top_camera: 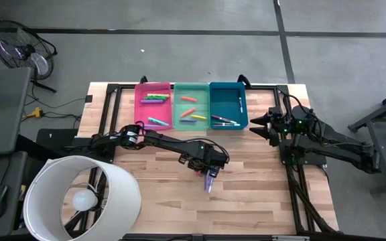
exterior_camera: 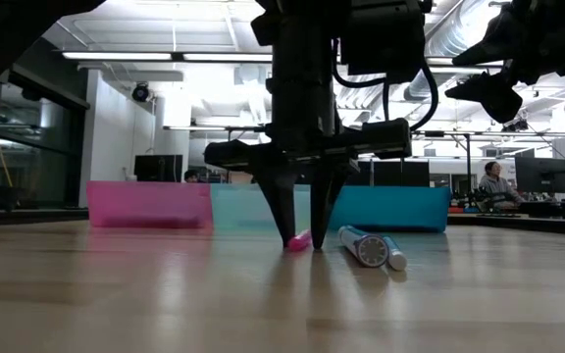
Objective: Pick & Place Markers
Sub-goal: Put the pink pen into the green bin
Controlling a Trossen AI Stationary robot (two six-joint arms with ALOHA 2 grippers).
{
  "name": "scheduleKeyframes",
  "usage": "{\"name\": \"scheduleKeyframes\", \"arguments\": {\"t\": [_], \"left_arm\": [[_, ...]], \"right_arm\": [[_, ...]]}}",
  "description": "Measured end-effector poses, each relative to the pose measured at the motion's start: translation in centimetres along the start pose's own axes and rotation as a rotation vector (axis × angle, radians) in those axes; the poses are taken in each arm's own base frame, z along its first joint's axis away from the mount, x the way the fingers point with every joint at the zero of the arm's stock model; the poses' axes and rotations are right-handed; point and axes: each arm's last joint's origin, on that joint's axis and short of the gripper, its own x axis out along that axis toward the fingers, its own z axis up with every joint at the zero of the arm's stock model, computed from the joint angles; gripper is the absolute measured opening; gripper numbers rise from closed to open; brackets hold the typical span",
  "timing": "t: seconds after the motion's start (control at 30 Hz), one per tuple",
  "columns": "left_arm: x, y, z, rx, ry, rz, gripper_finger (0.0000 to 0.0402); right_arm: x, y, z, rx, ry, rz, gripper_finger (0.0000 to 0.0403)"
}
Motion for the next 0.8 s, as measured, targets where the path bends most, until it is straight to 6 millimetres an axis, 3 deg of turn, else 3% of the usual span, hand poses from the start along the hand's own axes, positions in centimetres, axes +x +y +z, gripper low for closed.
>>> {"name": "scheduleKeyframes", "arguments": {"t": [0.3, 0.8], "left_arm": [[0.01, 0.01, -0.02, 0.008, -0.001, 0.001, 0.0088], [0.07, 0.00, -0.10, 0.062, 0.012, 0.000, 0.0025]], "right_arm": [[-0.01, 0.00, 0.00, 0.000, 0.000, 0.000, 0.0250], [0.00, 0.00, 0.00, 0.000, 0.000, 0.000, 0.0250]]}}
